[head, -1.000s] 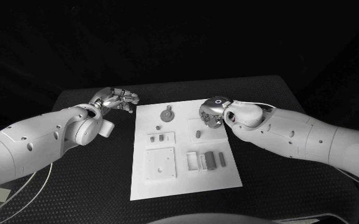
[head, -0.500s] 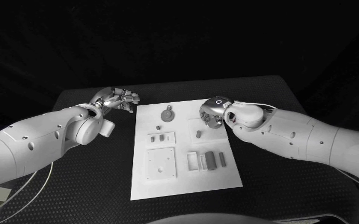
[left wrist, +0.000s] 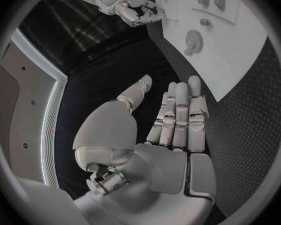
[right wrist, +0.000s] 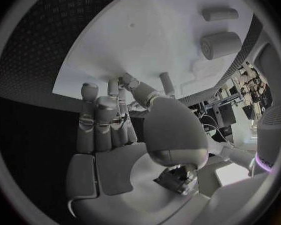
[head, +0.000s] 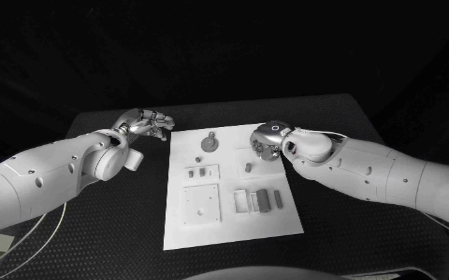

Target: Assemble the parts on the task board

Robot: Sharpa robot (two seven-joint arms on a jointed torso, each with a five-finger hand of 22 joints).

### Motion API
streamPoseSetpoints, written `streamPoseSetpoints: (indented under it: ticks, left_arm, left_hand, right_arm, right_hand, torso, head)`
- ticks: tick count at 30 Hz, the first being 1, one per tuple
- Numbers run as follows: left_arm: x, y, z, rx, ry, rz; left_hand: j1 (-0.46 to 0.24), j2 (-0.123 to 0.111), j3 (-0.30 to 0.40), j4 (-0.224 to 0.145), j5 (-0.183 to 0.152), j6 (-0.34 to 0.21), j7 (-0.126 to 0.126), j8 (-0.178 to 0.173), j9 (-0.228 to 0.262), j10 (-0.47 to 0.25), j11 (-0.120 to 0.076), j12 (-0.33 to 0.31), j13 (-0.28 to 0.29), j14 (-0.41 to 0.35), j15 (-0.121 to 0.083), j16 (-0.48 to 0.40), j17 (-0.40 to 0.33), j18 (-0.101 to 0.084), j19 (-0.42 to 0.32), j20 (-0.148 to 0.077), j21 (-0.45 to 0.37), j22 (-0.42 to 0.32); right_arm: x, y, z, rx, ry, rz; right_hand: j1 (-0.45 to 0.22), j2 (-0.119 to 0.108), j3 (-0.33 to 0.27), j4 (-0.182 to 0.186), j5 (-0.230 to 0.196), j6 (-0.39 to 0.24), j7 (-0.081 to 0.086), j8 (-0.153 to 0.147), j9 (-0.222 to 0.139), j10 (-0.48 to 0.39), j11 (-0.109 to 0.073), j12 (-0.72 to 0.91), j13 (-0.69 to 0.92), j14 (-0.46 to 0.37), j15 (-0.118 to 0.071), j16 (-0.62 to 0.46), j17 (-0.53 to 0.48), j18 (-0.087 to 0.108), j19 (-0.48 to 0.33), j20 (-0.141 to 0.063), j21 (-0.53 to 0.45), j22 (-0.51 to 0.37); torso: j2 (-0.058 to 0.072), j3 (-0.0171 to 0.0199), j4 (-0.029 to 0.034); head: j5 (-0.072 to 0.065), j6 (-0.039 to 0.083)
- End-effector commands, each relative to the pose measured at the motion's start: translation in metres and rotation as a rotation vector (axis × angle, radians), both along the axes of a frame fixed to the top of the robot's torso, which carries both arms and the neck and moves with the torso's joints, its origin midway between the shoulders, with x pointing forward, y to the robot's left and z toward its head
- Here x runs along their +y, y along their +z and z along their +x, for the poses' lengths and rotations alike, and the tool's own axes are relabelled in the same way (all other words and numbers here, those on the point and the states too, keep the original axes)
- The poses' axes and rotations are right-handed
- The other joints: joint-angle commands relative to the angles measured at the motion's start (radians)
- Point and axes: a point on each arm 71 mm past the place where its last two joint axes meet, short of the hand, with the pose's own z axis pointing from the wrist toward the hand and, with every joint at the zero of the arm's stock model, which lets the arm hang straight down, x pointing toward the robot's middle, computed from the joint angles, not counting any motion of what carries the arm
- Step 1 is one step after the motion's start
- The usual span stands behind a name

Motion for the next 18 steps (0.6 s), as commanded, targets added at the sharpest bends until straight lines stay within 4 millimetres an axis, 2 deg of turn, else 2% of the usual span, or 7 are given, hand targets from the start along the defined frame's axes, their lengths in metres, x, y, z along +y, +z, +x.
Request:
streamPoseSetpoints:
  ticks: [1,7,13,18]
  left_arm:
    - [-0.002,0.002,0.001,-0.004,-0.008,-0.011]
    - [-0.002,0.001,0.001,-0.004,-0.008,-0.011]
    - [-0.002,0.001,0.001,-0.003,-0.009,-0.011]
    - [-0.003,0.001,0.001,-0.002,-0.011,-0.012]
  left_hand:
    - [-0.007,0.002,-0.004,-0.002,-0.005,0.0,0.006,-0.005,0.001,-0.016,0.011,0.005,-0.001,0.006,-0.001,-0.005,-0.001,0.018,0.006,-0.002,-0.006,-0.001]
    - [-0.007,0.002,-0.004,-0.002,-0.005,-0.001,0.007,-0.005,0.001,-0.017,0.011,0.006,-0.001,0.006,0.0,-0.005,-0.001,0.019,0.007,-0.002,-0.006,-0.001]
    - [-0.008,0.002,-0.005,-0.001,-0.005,-0.002,0.007,-0.005,0.001,-0.018,0.011,0.006,-0.001,0.006,0.0,-0.005,-0.001,0.019,0.007,-0.002,-0.007,-0.001]
    - [-0.009,0.003,-0.005,-0.001,-0.005,-0.003,0.007,-0.005,0.001,-0.018,0.011,0.007,-0.001,0.006,0.0,-0.005,-0.001,0.019,0.007,-0.001,-0.007,-0.001]
  right_arm:
    - [0.001,0.003,-0.001,-0.026,0.006,0.009]
    - [-0.001,0.005,-0.001,-0.034,0.006,0.022]
    - [0.002,0.01,-0.002,-0.039,0.015,0.046]
    - [0.002,0.014,-0.002,-0.042,0.009,0.06]
  right_hand:
    - [0.0,0.004,0.006,-0.001,0.001,0.005,0.003,0.004,0.003,0.02,-0.002,0.005,0.004,-0.01,-0.015,0.007,0.002,0.029,0.003,-0.005,0.005,0.025]
    - [0.0,0.003,0.006,-0.001,0.001,0.006,0.002,0.004,0.004,0.021,-0.003,0.004,0.006,-0.01,-0.015,0.009,0.002,0.029,0.003,-0.006,0.007,0.025]
    - [0.0,0.003,0.007,-0.001,0.001,0.007,0.002,0.004,0.004,0.021,-0.003,0.004,0.008,-0.01,-0.016,0.01,0.002,0.029,0.003,-0.006,0.008,0.025]
    - [0.0,0.003,0.007,-0.001,0.001,0.007,0.002,0.004,0.004,0.022,-0.003,0.004,0.01,-0.01,-0.016,0.011,0.002,0.029,0.003,-0.006,0.009,0.025]
  torso:
    - [0.0,0.0004,-0.0009]
    - [0.0,-0.0004,0.0004]
    - [0.0,0.0006,-0.0002]
    - [0.0,-0.0004,0.0001]
  head:
    - [0.001,0.001]
    - [0.002,0.002]
    - [0.005,0.003]
    - [0.006,0.004]
